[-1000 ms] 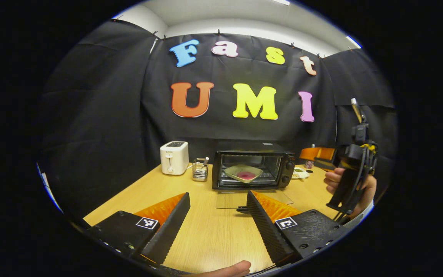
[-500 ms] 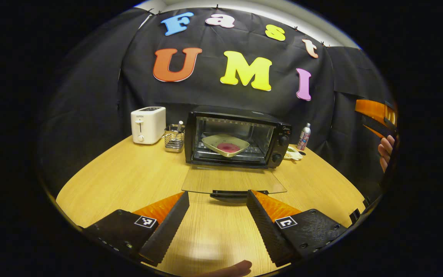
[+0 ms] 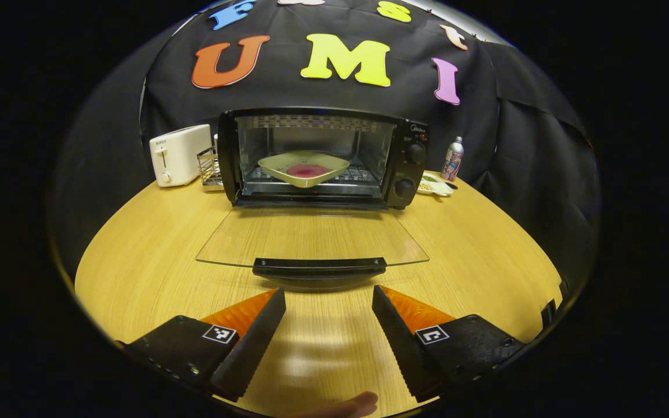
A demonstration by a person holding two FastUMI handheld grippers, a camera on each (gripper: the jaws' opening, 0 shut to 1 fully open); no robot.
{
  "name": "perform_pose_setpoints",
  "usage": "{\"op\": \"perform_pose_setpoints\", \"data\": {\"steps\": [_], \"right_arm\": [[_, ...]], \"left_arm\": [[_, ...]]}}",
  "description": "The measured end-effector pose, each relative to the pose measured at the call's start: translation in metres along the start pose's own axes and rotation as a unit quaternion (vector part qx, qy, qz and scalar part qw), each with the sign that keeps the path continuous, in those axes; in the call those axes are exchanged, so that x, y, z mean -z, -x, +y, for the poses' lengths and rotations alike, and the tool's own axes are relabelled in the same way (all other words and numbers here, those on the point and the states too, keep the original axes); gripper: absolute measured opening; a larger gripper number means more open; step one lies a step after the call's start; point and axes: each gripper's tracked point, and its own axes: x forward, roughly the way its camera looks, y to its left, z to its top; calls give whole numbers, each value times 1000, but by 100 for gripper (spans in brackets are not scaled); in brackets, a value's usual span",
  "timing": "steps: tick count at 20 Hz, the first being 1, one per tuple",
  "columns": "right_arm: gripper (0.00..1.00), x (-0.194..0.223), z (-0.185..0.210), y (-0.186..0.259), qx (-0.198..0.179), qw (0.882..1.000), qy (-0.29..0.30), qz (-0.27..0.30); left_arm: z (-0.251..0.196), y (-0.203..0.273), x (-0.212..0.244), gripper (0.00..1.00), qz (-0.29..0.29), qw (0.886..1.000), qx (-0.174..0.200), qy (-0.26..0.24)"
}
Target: Open the electric oven with the left hand, put the food in, and close the electric oven.
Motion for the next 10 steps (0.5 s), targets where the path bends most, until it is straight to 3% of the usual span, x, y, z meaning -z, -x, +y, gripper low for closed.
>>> {"op": "perform_pose_setpoints", "data": {"steps": [4,10], "right_arm": [[95,-6,-19,3,17,999,5,-33],[95,11,-38,3,16,1000,1,-9]], "left_arm": [[-4,-17,-2,96,8,1000,-9,-5],[4,-30,-5,95,23,999,-35,-20]]}}
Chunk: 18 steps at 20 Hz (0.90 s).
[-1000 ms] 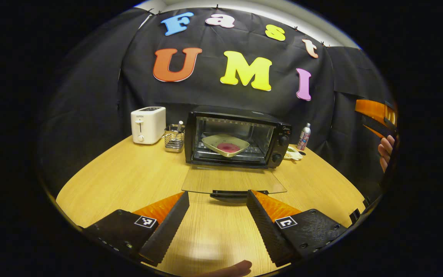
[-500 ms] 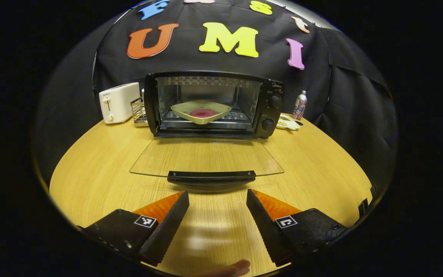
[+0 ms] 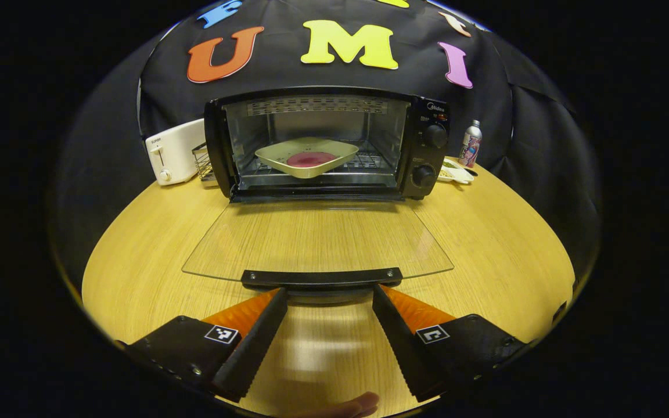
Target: Open the electric oven with the left hand, put the food in, and close the electric oven.
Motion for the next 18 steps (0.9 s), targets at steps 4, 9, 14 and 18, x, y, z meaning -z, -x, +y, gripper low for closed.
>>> {"op": "perform_pose_setpoints", "data": {"steps": [4,9,14,18], "right_arm": [[96,4,3,12,-16,1000,-1,20],[100,1,-1,34,-2,999,29,24],[96,0,2,55,-8,998,43,34],[100,4,-4,65,-6,998,42,46]], "left_arm": [[1,-1,1,95,9,1000,-10,-9],[1,-2,3,95,21,1000,-8,-17],[0,2,-3,95,14,1000,-11,-8],[-1,8,-9,95,7,1000,-13,-4]]}}
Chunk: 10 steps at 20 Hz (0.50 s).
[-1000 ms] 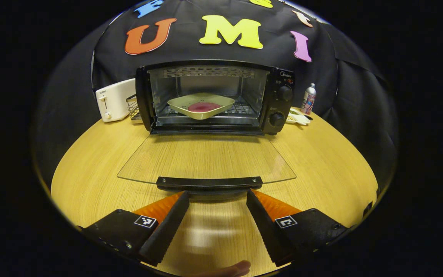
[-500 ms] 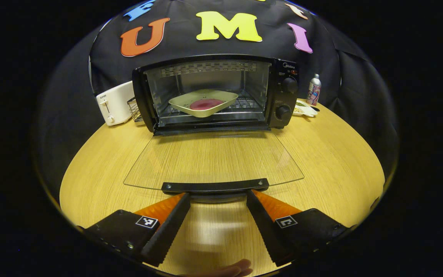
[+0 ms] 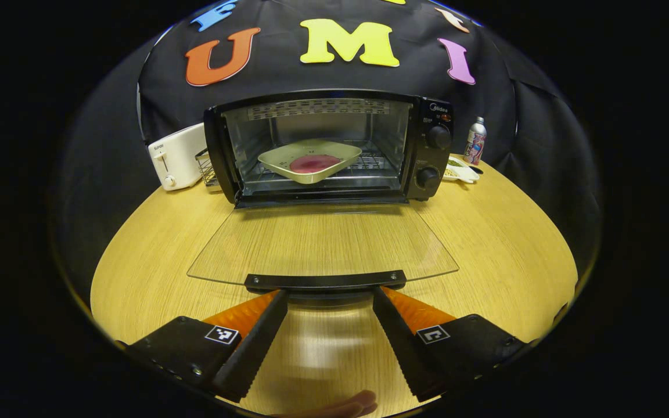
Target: Open the electric oven with the left hand, put the food in, and close the electric oven.
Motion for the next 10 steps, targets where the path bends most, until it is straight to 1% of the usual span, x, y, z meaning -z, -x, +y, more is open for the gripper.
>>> {"op": "perform_pose_setpoints", "data": {"steps": [1,2,3,5,7,10], "right_arm": [[95,1,0,2,2,1000,-3,2],[100,2,-2,2,6,1000,-3,4],[95,3,-4,2,6,1000,-2,4],[96,0,1,5,-1,1000,-3,2],[96,-10,3,8,-12,1000,-9,-14],[95,-14,-6,11,-7,999,-18,-26]], "left_arm": [[0,1,-2,95,-6,1000,-1,1],[1,1,-4,95,-10,1000,-1,1],[1,2,-6,95,-13,1000,-1,0],[1,4,-6,95,-11,1000,-2,3],[0,5,-10,95,-16,1000,-3,3],[0,10,-18,95,-26,1000,-4,1]]}}
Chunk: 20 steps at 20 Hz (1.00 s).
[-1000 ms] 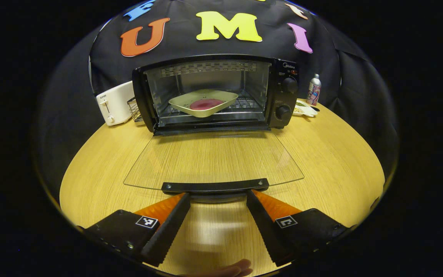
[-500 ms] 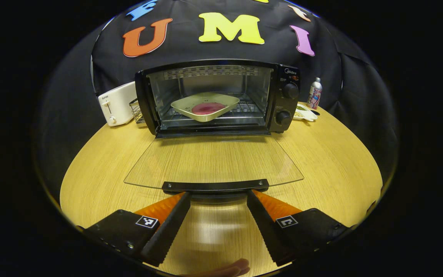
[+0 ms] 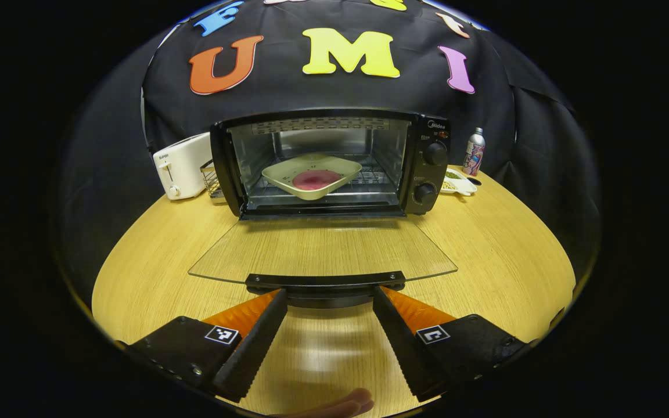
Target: Open the electric oven with the left hand, put the food in, and close the electric oven.
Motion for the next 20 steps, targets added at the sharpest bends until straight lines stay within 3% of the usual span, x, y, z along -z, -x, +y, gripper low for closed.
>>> {"op": "perform_pose_setpoints", "data": {"steps": [2,3,6,9,11,12,13,18,19,20], "right_arm": [[100,-4,1,1,-5,1000,-12,-3],[96,-4,-1,2,-6,1000,-17,-4],[95,-2,-7,0,1,1000,-20,-2],[100,-3,-4,1,-5,1000,-21,-1],[95,-7,-6,4,-2,1000,-17,-8],[100,-6,-5,4,-2,1000,-17,-8],[95,-5,-4,4,-4,1000,-18,-7],[96,-5,-8,1,2,1000,-20,-8],[100,-6,-11,0,7,1000,-18,-9],[95,-4,-12,-1,9,1000,-17,-7]], "left_arm": [[0,2,-6,95,-8,1000,-1,1],[0,3,-11,95,-13,1000,-1,2],[-2,7,-27,96,-30,1000,-5,4],[0,10,-43,96,-41,999,-5,9],[0,10,-57,96,-53,998,-7,15],[1,11,-64,86,-58,998,-9,14],[1,11,-72,96,-65,998,-11,11],[8,0,-107,99,-96,995,-13,19],[11,-7,-111,98,-96,995,-15,24],[15,-13,-113,98,-95,995,-24,25]]}}
